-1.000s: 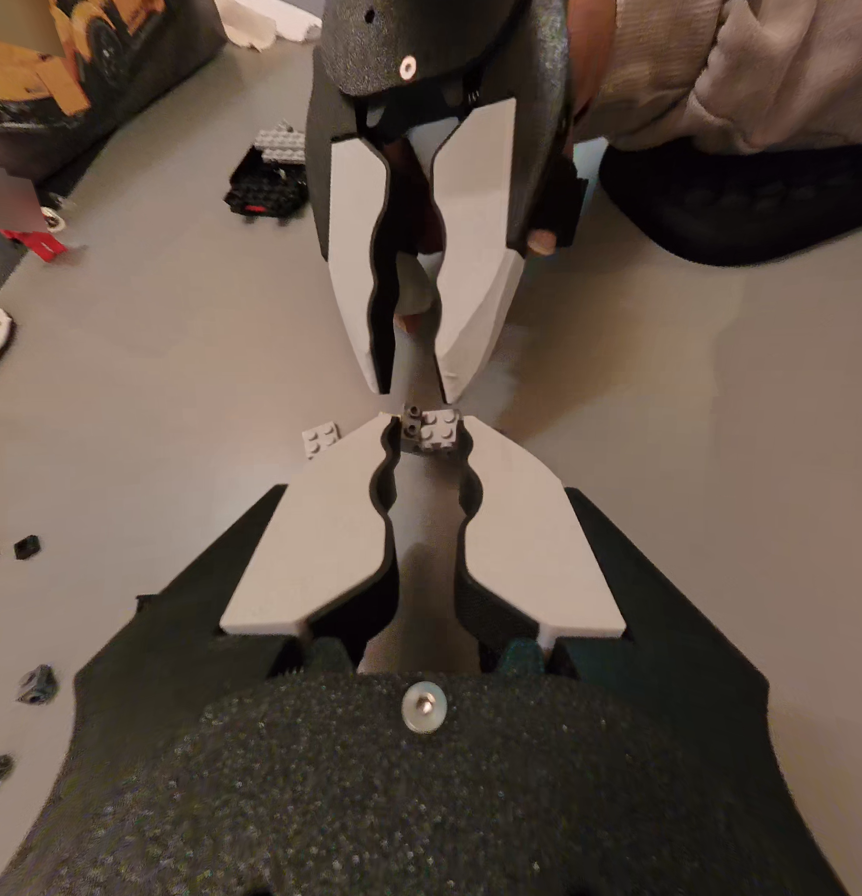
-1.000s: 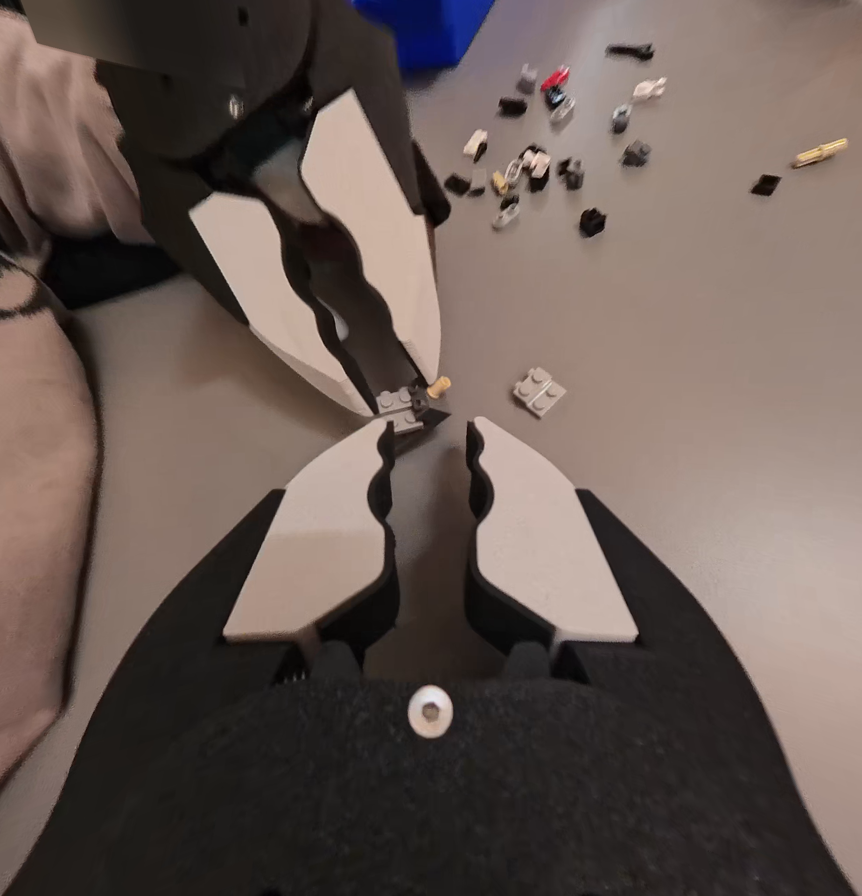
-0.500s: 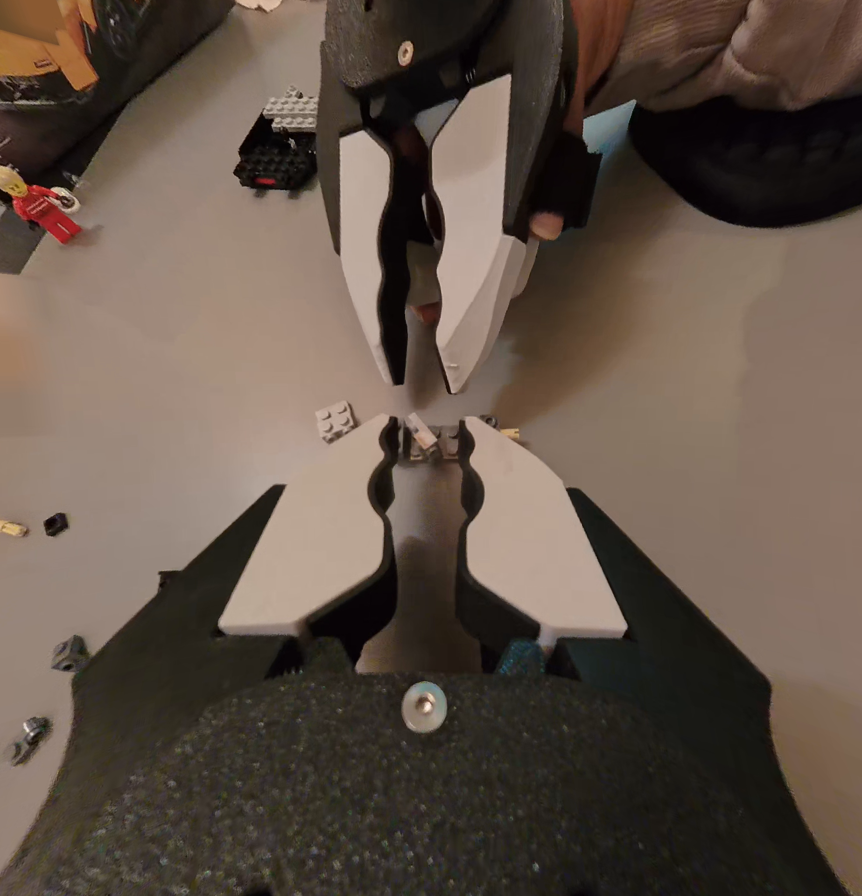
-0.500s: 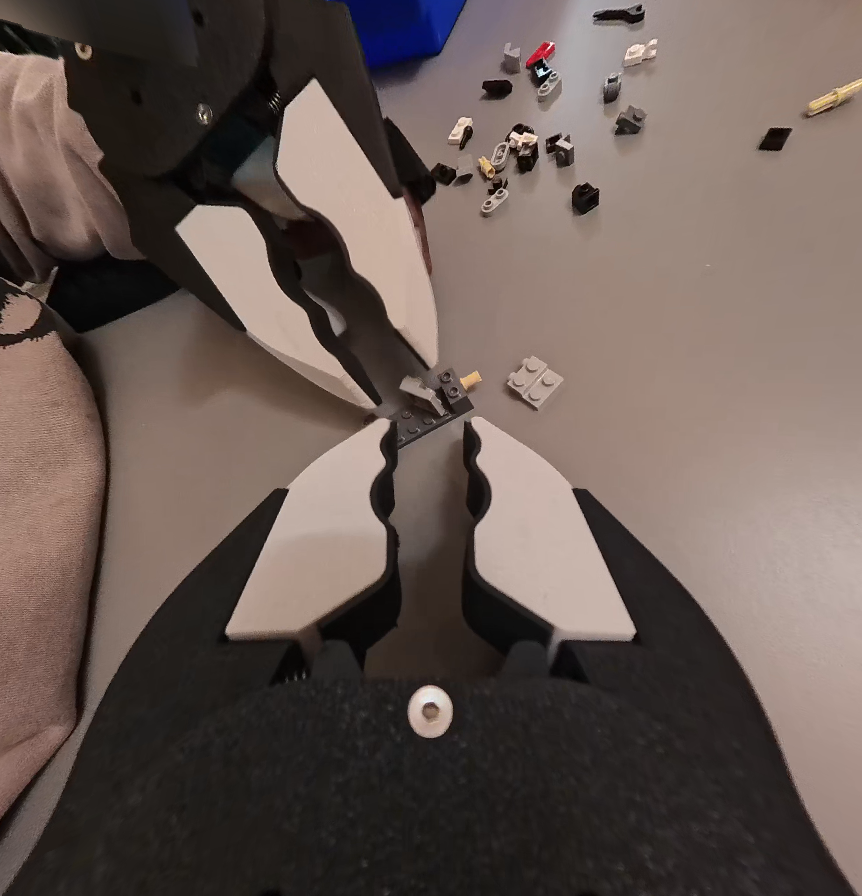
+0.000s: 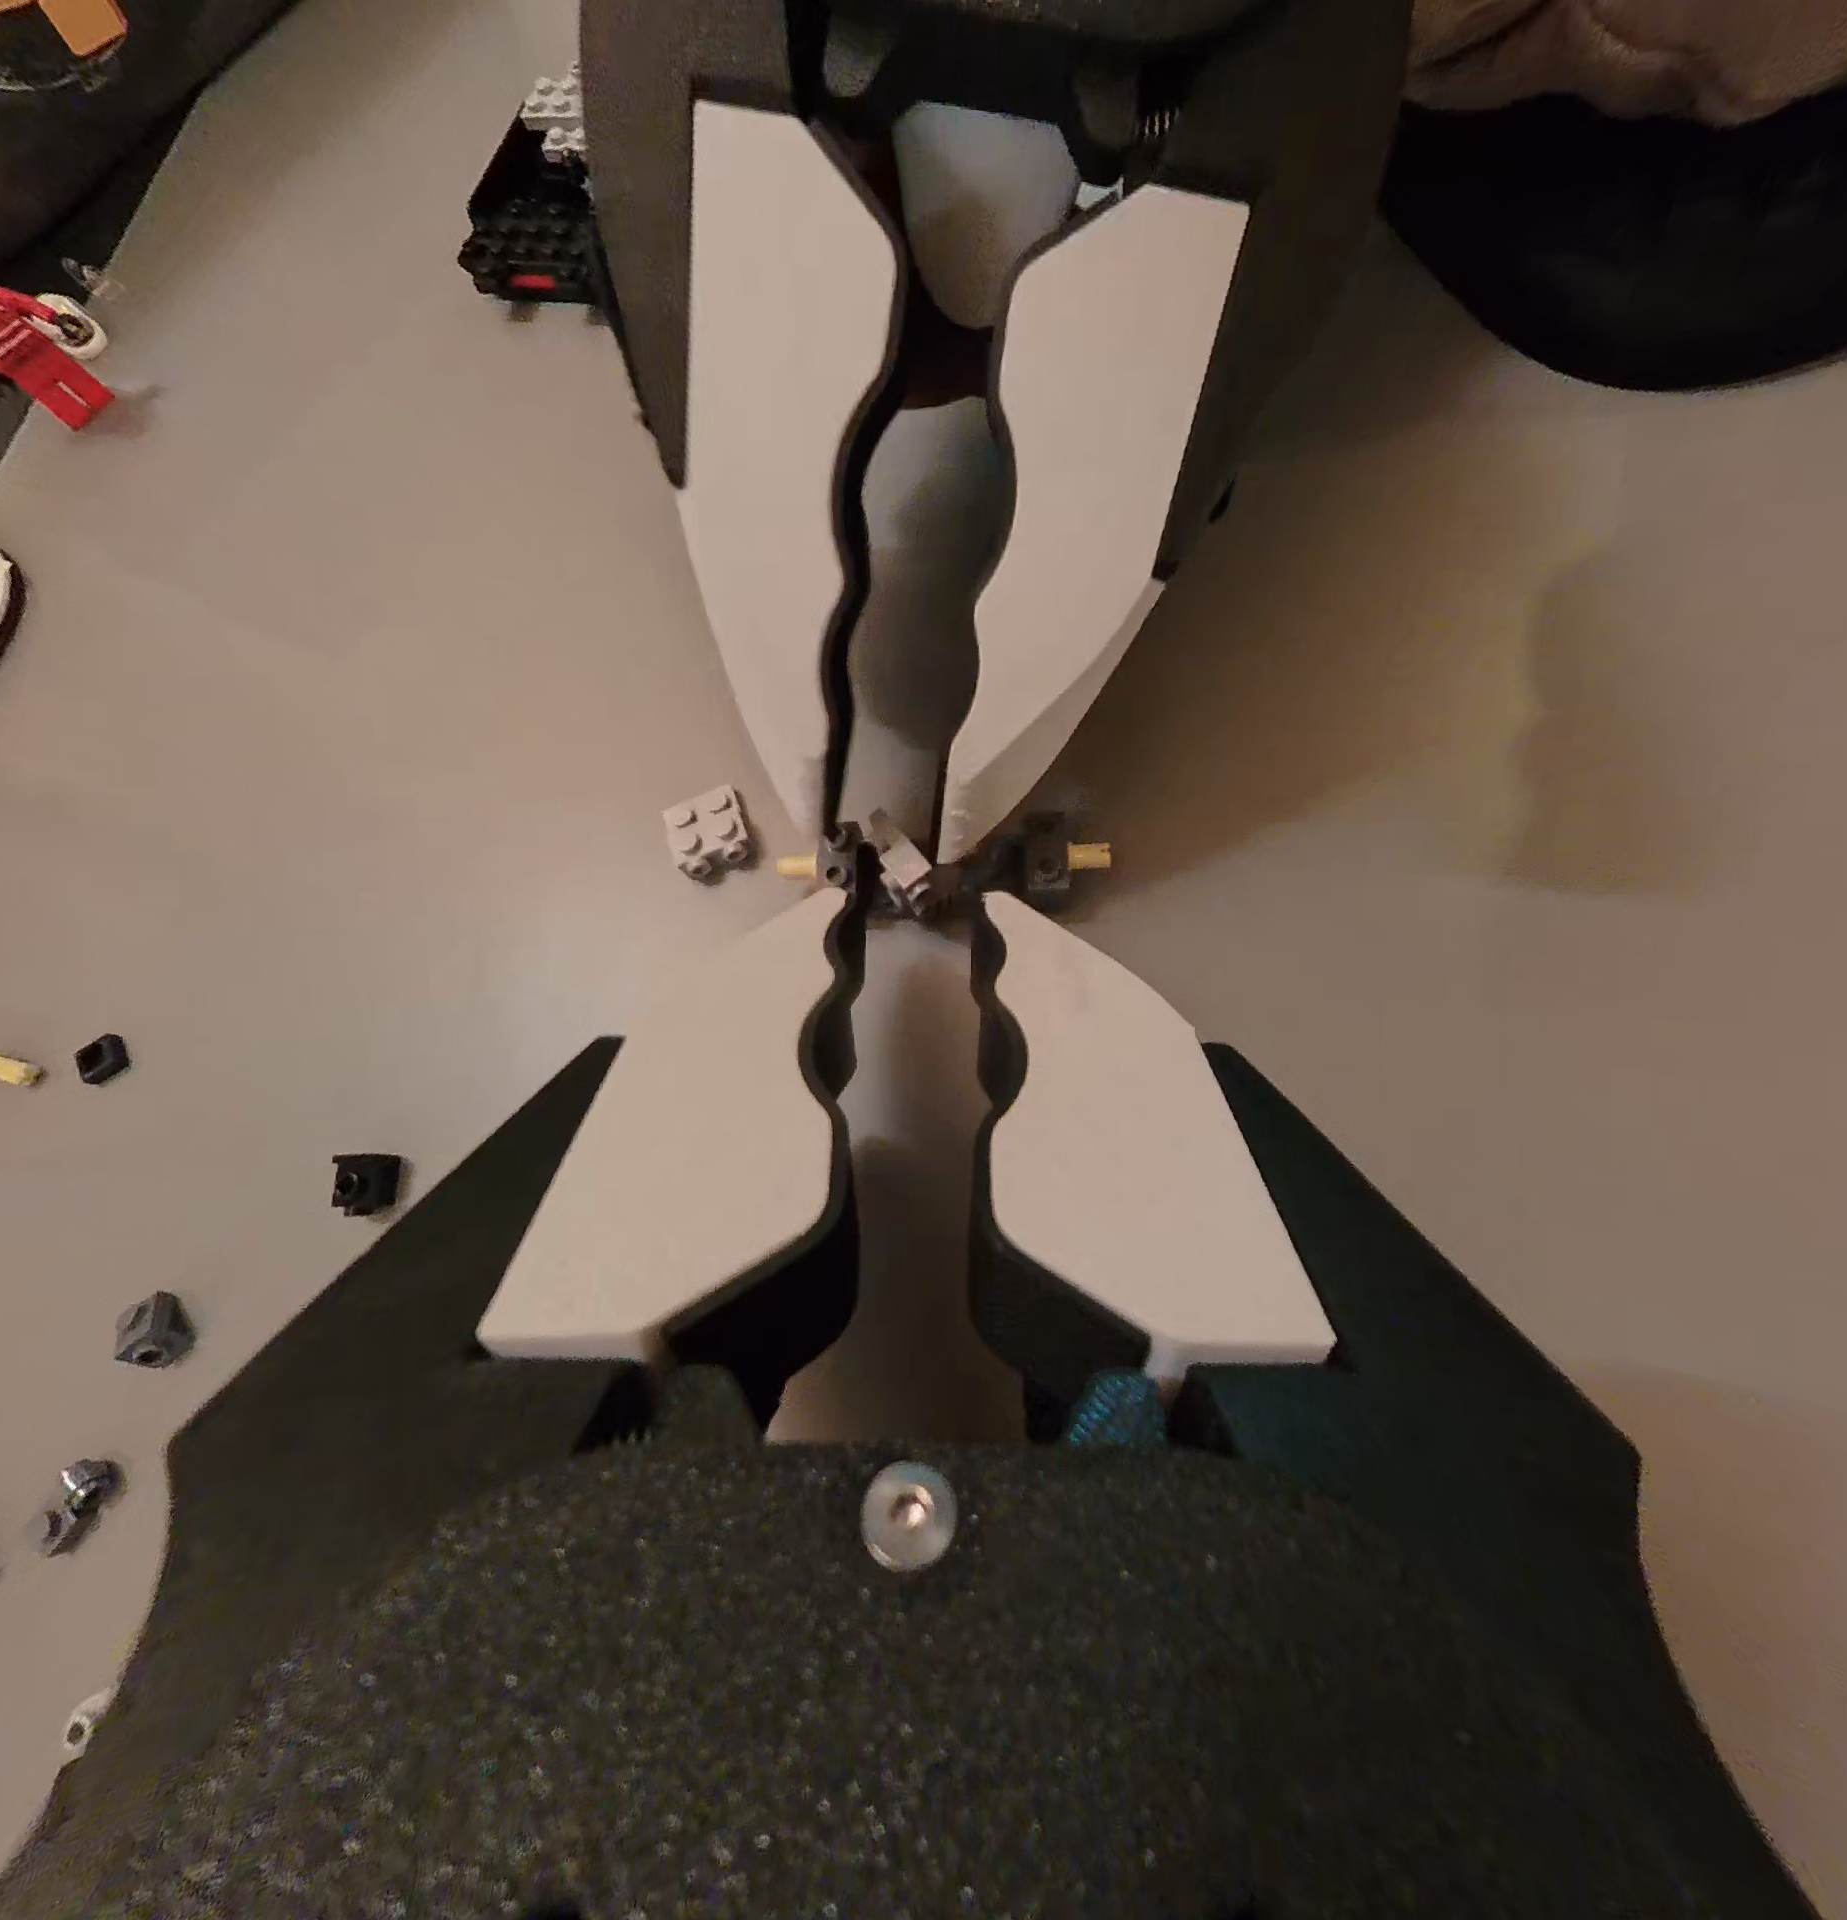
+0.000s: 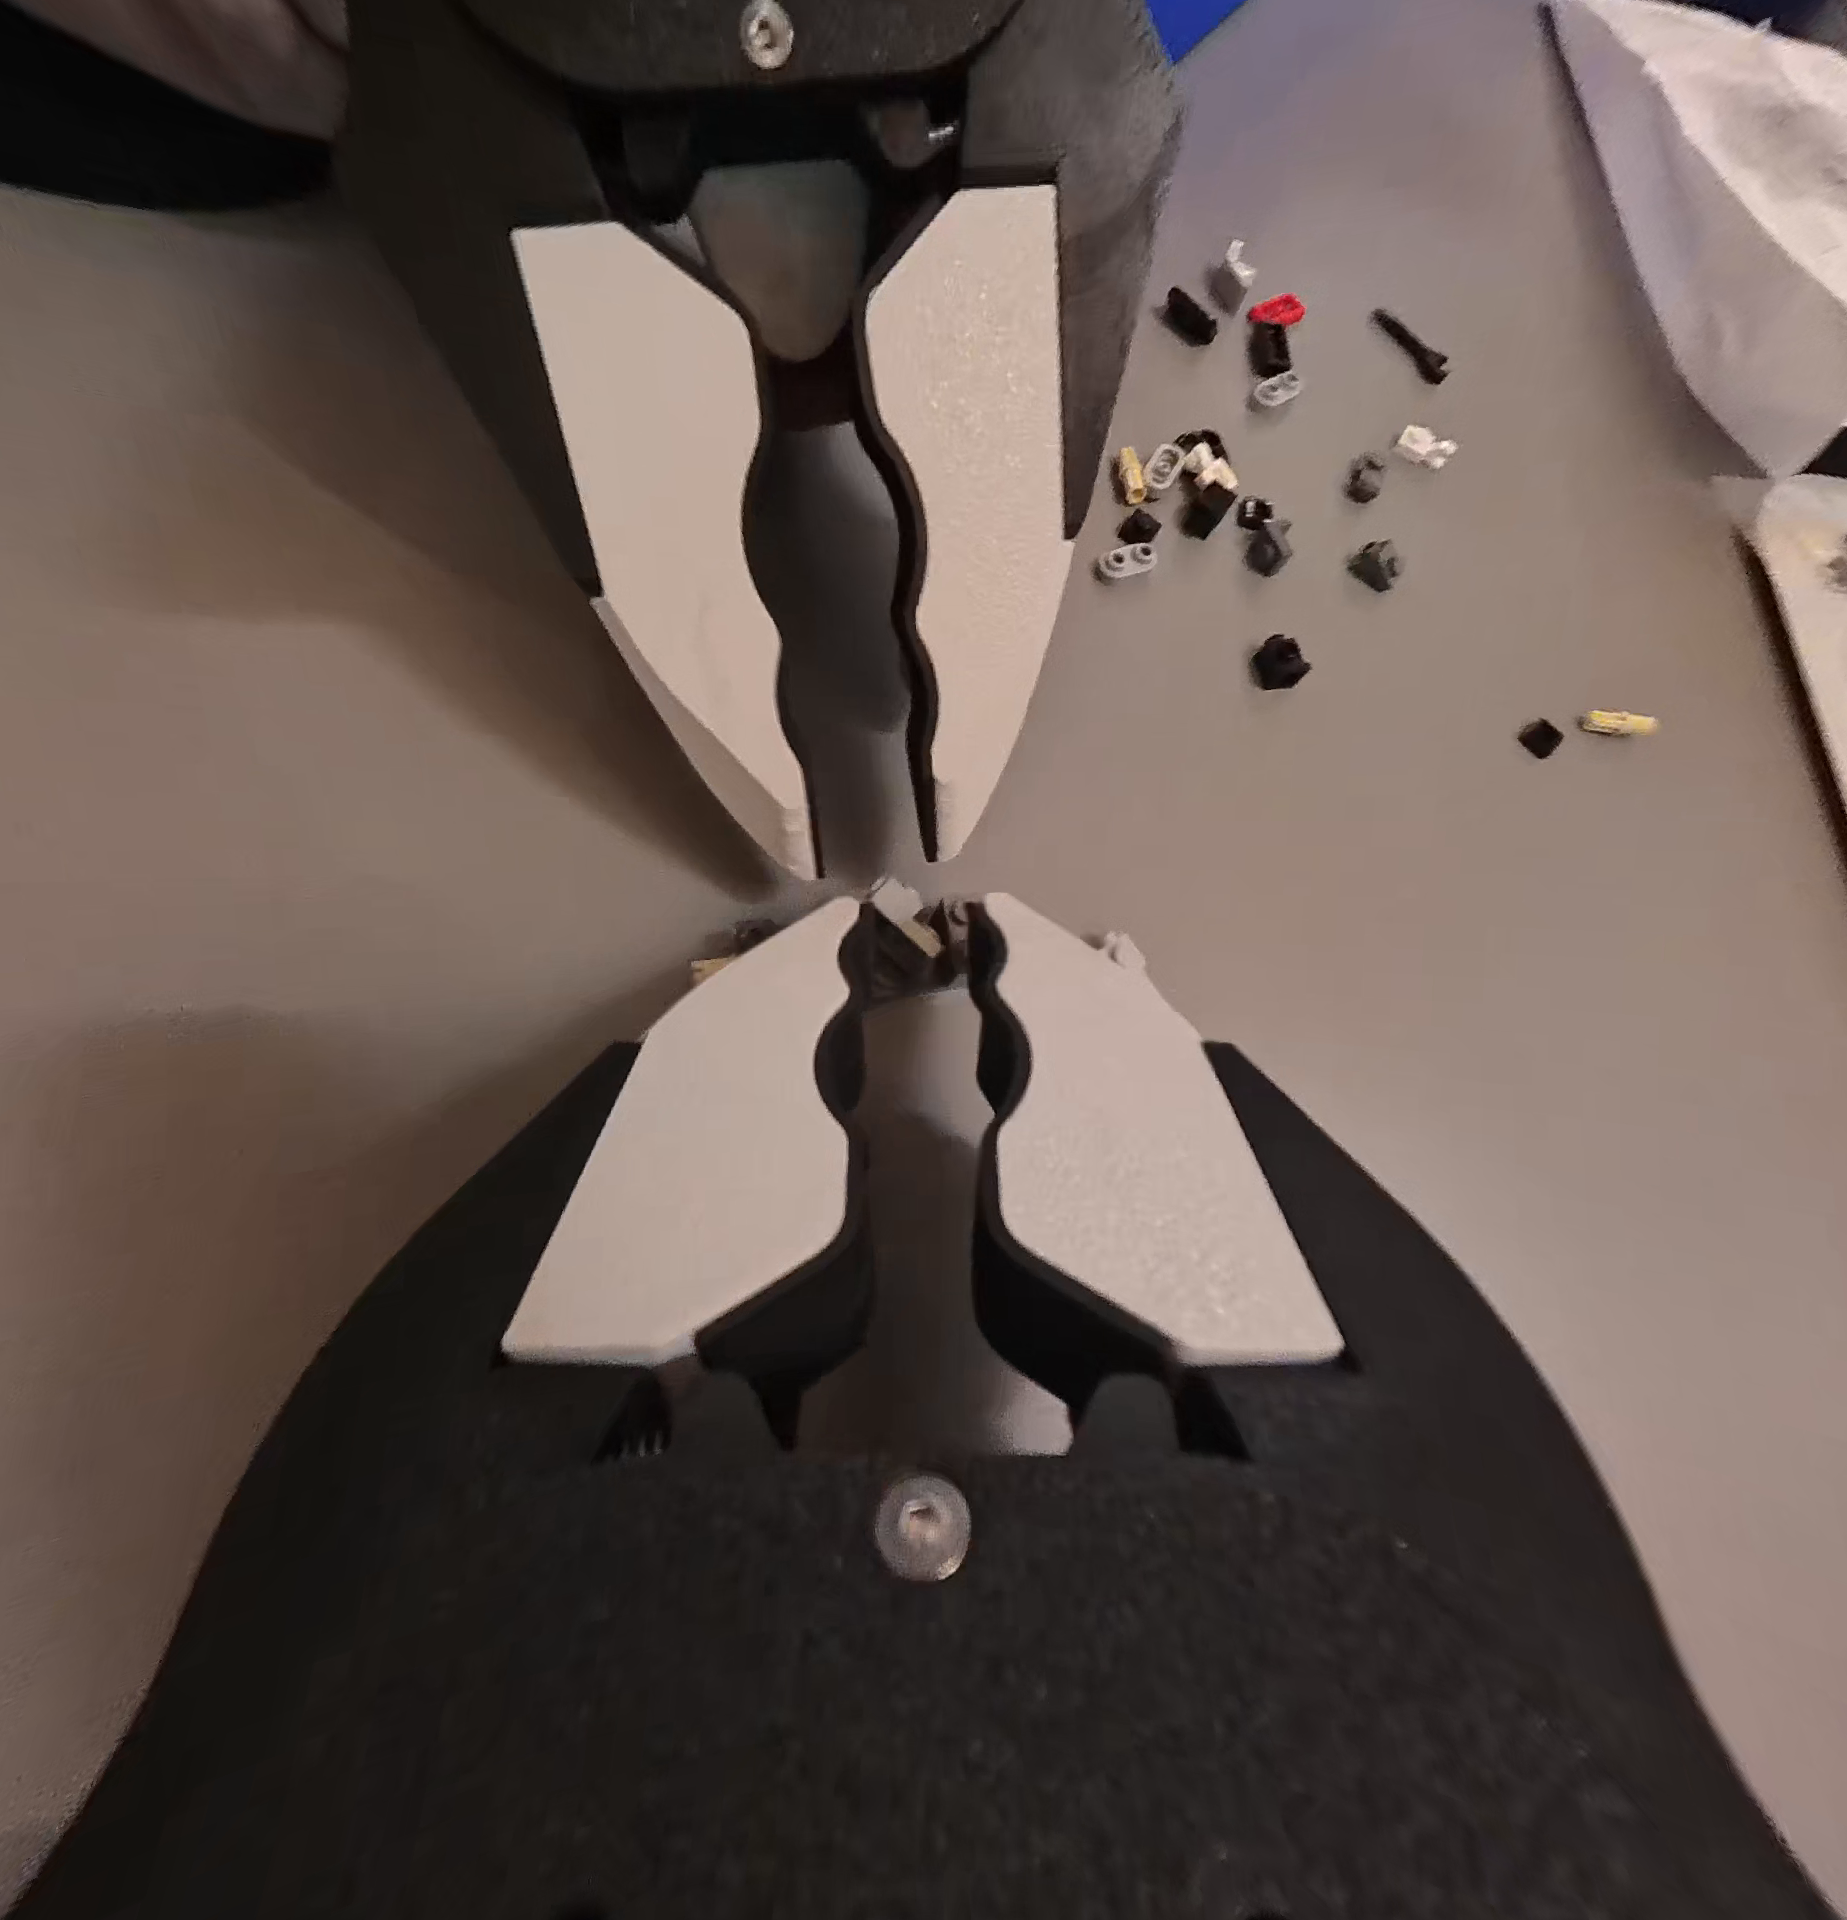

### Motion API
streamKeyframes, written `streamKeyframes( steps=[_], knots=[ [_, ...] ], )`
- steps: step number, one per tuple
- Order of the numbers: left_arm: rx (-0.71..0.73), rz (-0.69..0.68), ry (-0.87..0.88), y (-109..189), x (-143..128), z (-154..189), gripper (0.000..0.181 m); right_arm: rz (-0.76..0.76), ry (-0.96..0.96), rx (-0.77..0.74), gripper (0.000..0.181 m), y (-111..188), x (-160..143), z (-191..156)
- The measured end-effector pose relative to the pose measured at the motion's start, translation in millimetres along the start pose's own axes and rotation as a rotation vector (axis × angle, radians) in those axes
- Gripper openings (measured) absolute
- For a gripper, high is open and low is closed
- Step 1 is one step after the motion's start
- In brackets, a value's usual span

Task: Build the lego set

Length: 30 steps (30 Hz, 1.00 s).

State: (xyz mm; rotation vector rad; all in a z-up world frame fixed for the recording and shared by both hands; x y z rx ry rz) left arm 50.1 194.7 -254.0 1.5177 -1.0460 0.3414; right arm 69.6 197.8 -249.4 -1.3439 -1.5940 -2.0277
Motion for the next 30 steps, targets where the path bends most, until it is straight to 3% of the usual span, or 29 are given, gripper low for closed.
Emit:
streamKeyframes(
  steps=[4, 11, 17, 23, 30],
  knots=[
    [0.001, 0.004, 0.0, -2, 0, 2, 0.018, -0.018, -0.006, 0.027, 0.007, 3, -3, -6],
    [-0.005, 0.002, -0.007, -6, 1, 5, 0.017, -0.041, -0.022, 0.075, 0.008, 6, -10, -18],
    [0.017, -0.024, -0.008, -5, -5, 1, 0.017, -0.051, -0.034, 0.055, 0.012, 15, -17, -5],
    [-0.008, -0.017, 0.04, -8, -8, -3, 0.027, -0.103, 0.051, 0.074, 0.021, 17, -24, -2],
    [-0.019, -0.044, -0.024, -14, -5, 2, 0.036, -0.204, 0.115, 0.177, 0.023, 9, -26, -8]
  ],
)
Point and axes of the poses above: each gripper's, where its closed fingertips meet, y back along the fingers, x out of its top, z = x × y across the jaws, the point moved 1 cm from there along y, back along the fingers, and after that the axes turned 12 degrees about -y, right-handed, at the moved point
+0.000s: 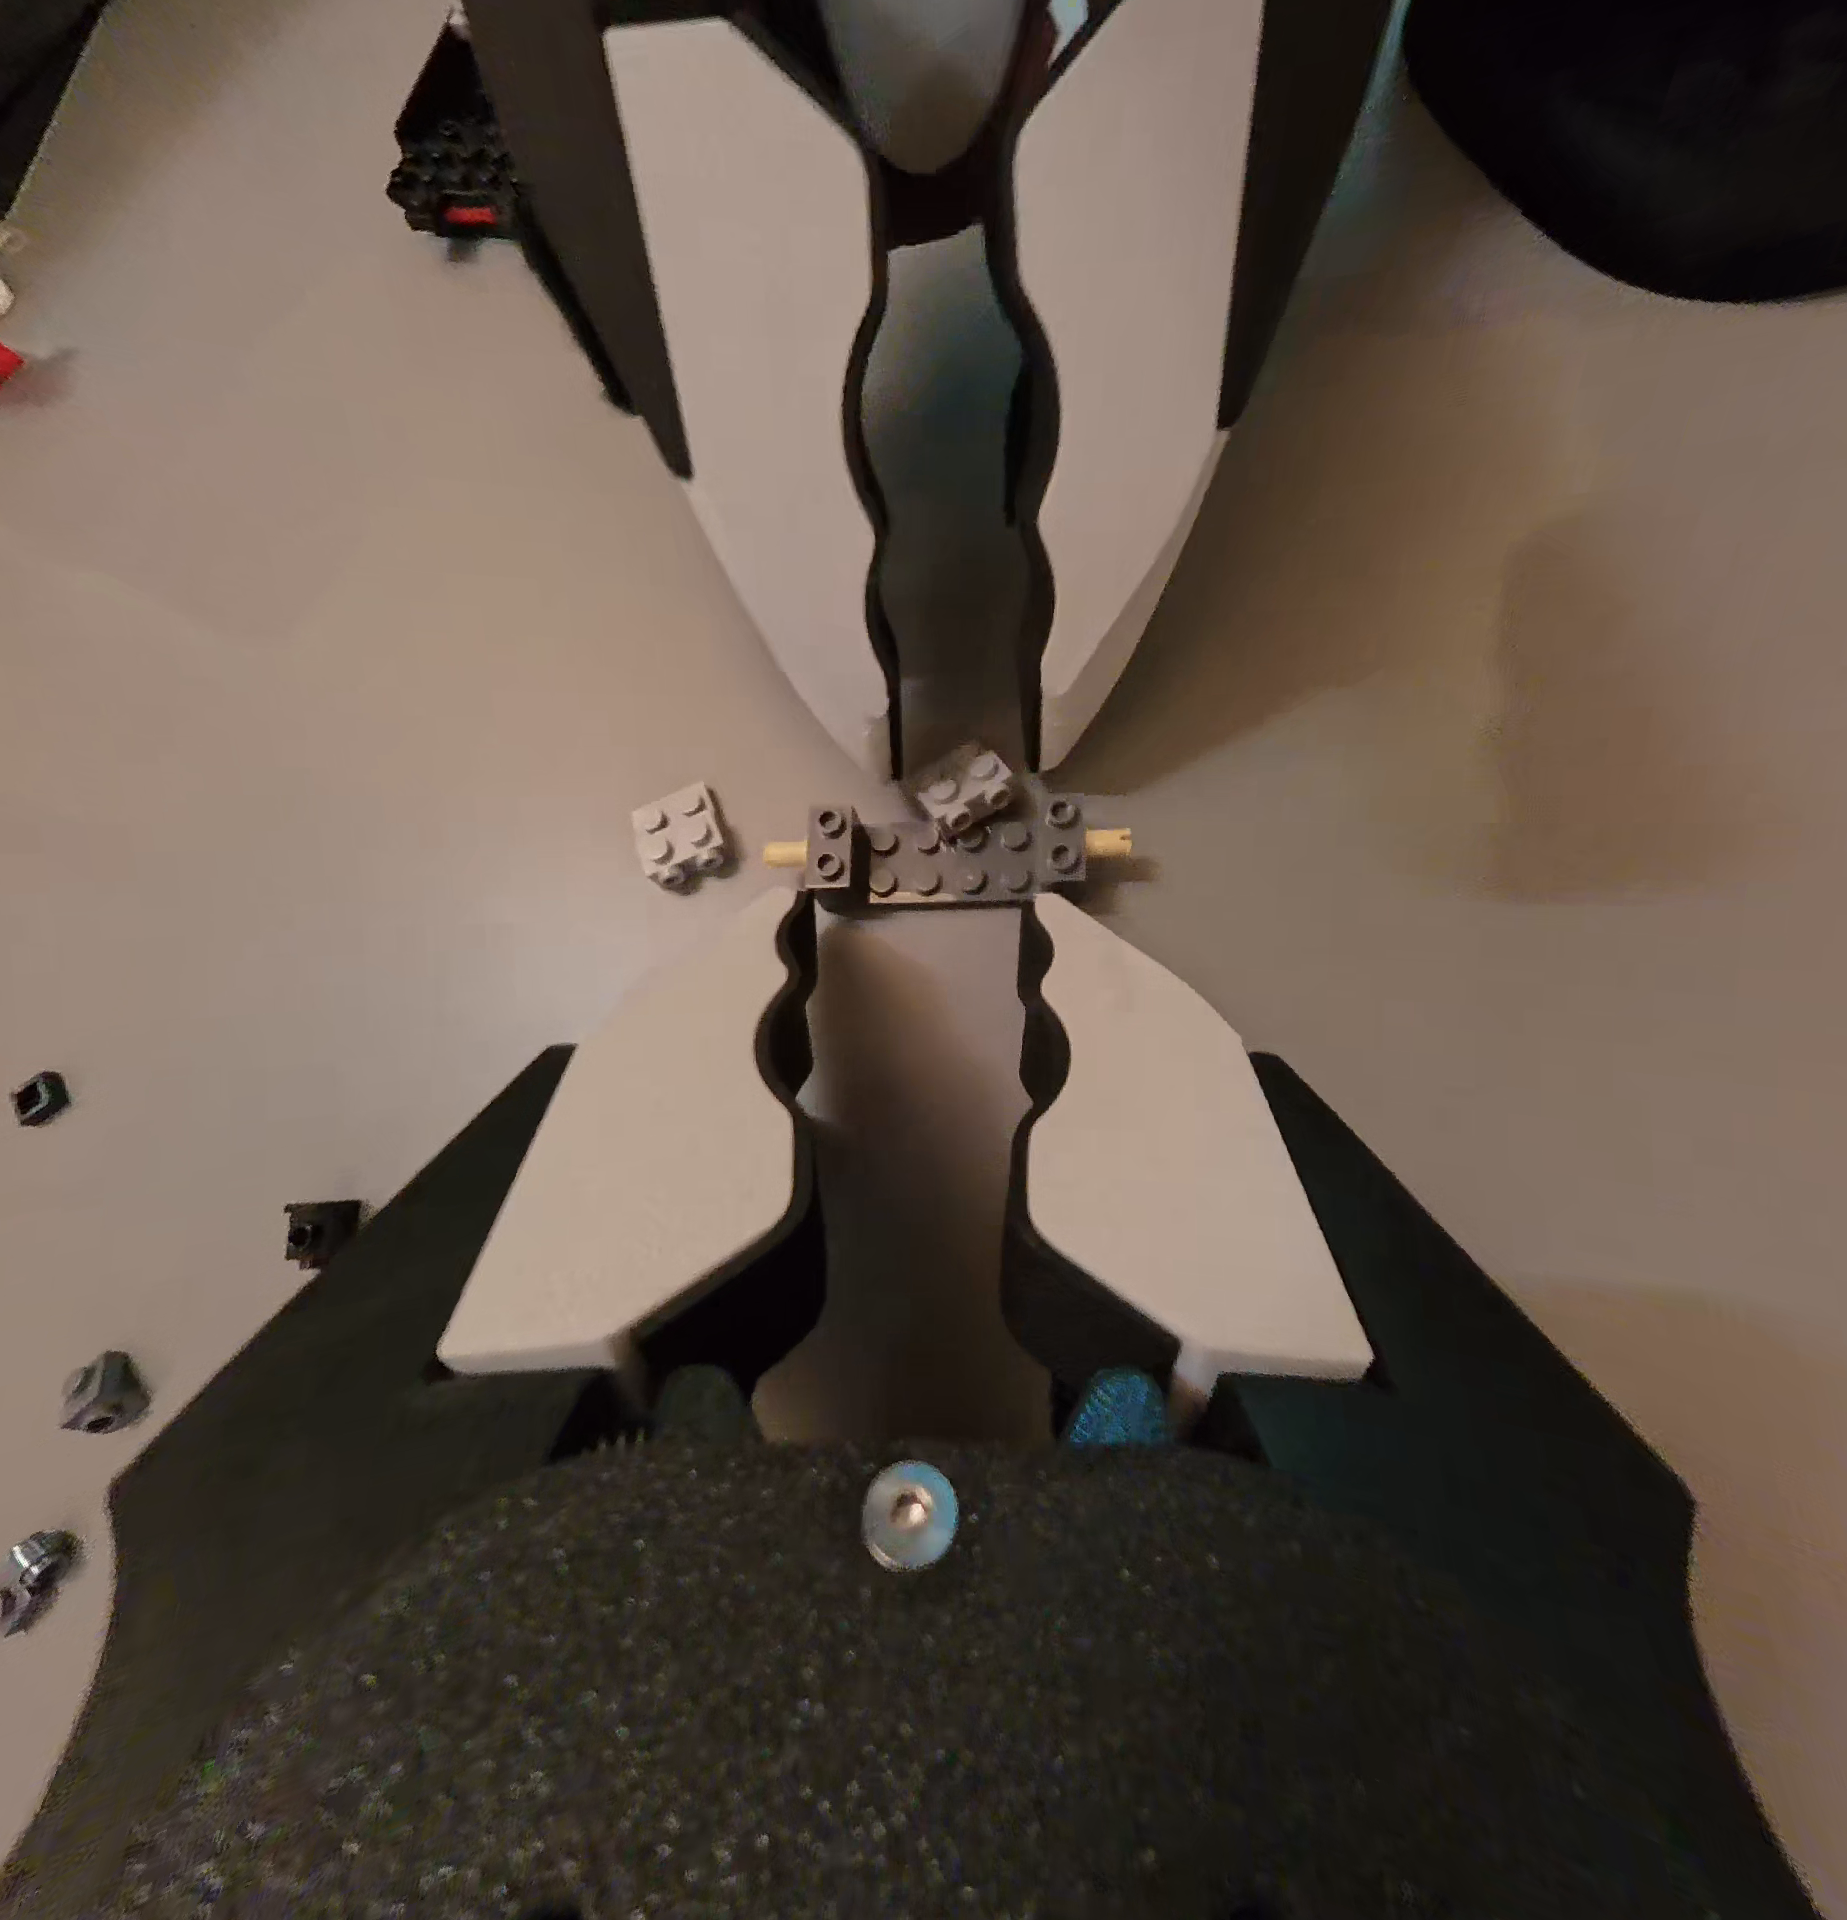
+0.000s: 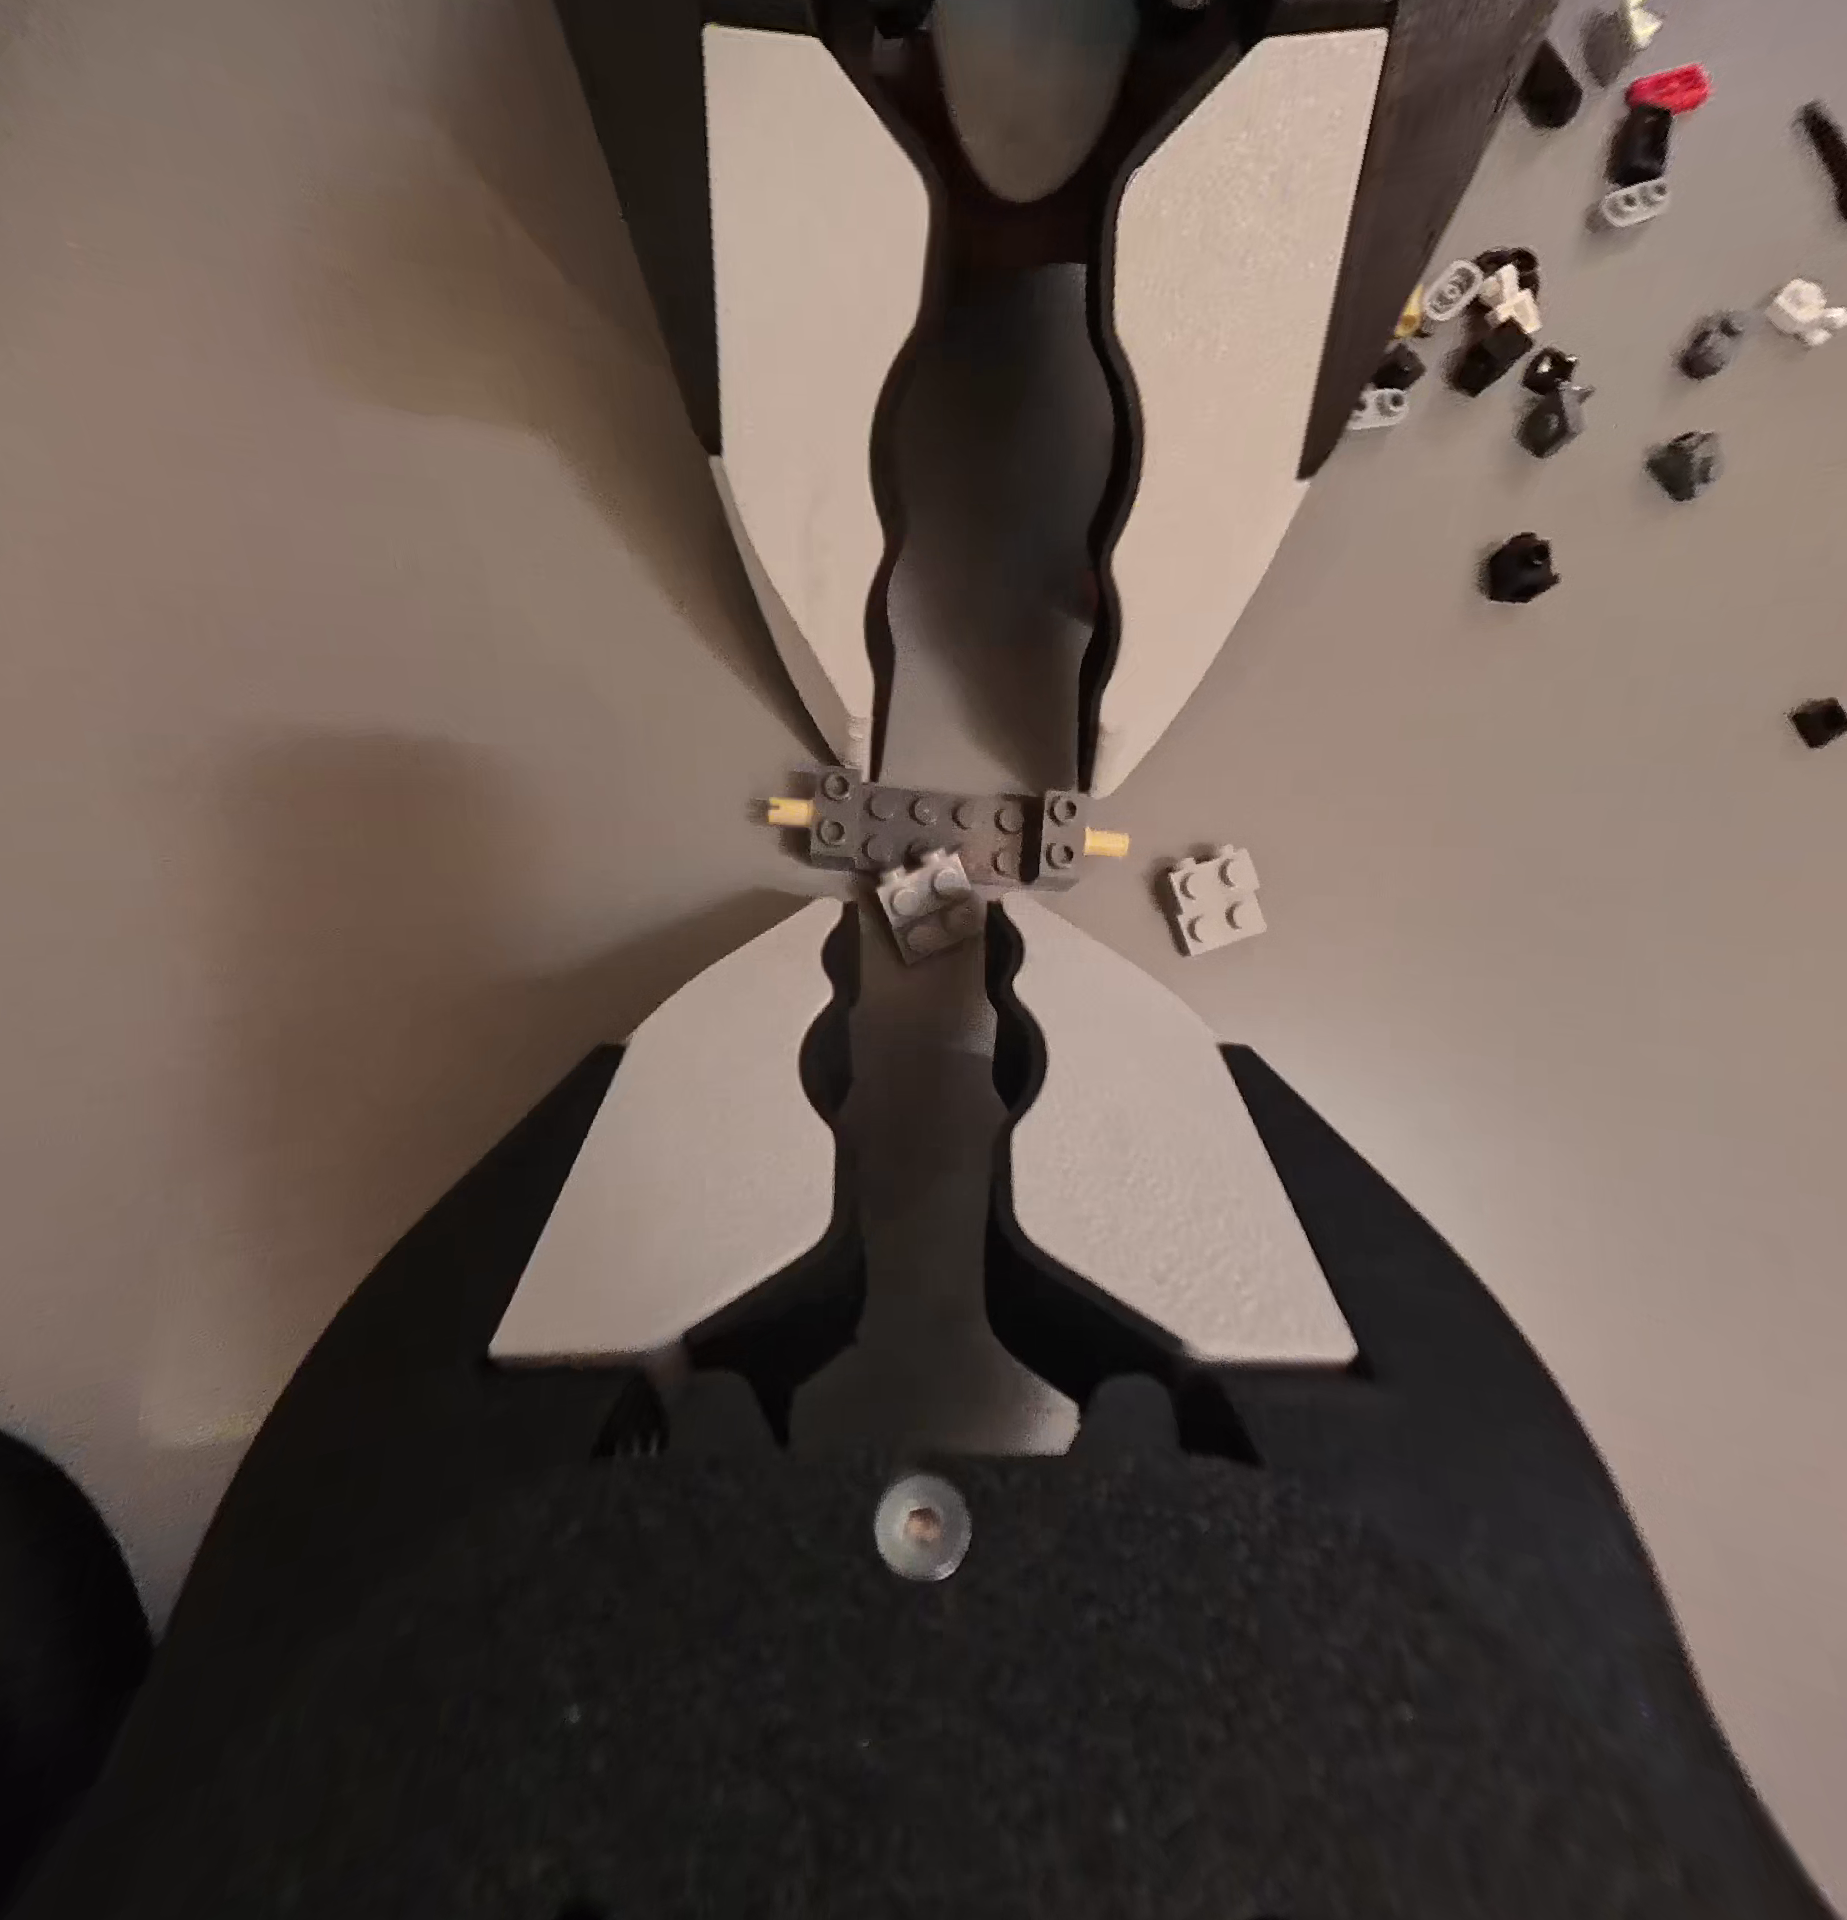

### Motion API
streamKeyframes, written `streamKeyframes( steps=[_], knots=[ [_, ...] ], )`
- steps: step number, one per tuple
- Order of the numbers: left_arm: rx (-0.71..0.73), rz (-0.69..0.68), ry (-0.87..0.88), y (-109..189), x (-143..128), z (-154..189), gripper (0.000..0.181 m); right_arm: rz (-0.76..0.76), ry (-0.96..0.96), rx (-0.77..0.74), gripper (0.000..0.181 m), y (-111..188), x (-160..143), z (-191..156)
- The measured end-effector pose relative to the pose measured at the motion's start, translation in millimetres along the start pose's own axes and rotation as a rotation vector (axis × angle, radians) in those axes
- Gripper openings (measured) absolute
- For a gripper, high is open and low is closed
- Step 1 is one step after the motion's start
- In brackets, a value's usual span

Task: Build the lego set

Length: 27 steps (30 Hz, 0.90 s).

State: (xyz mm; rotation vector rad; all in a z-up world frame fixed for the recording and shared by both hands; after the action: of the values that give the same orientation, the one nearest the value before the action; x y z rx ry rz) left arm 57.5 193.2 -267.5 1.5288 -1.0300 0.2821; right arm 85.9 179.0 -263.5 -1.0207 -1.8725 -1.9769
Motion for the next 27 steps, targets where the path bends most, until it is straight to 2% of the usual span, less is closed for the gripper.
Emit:
streamKeyframes(
  steps=[9, 13, 19, 27],
  knots=[
    [-0.002, 0.015, -0.009, -1, 4, 5, 0.038, -0.013, -0.025, 0.016, 0.018, 0, 0, 1],
    [0.005, 0.015, -0.013, -2, 6, 8, 0.037, 0.05, -0.114, -0.014, 0.017, 12, 17, 1],
    [0.011, 0.046, 0.048, 4, 5, 2, 0.036, -0.068, -0.262, -0.11, 0.017, 3, 16, 3],
    [0.062, 0.031, 0.086, 4, 0, -8, 0.033, -0.126, -0.251, -0.195, 0.018, -5, 13, 7]
  ],
)
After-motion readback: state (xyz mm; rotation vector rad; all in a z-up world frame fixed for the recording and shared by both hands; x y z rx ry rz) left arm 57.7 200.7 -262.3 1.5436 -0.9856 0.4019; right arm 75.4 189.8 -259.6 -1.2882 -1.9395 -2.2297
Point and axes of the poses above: each gripper's, where its closed fingertips meet, y back along the fingers, x out of its top, z = x × y across the jaws, the point moved 1 cm from there along y, back along the fingers, and after that the axes turned 12 degrees about -y, right-handed, at the moved point
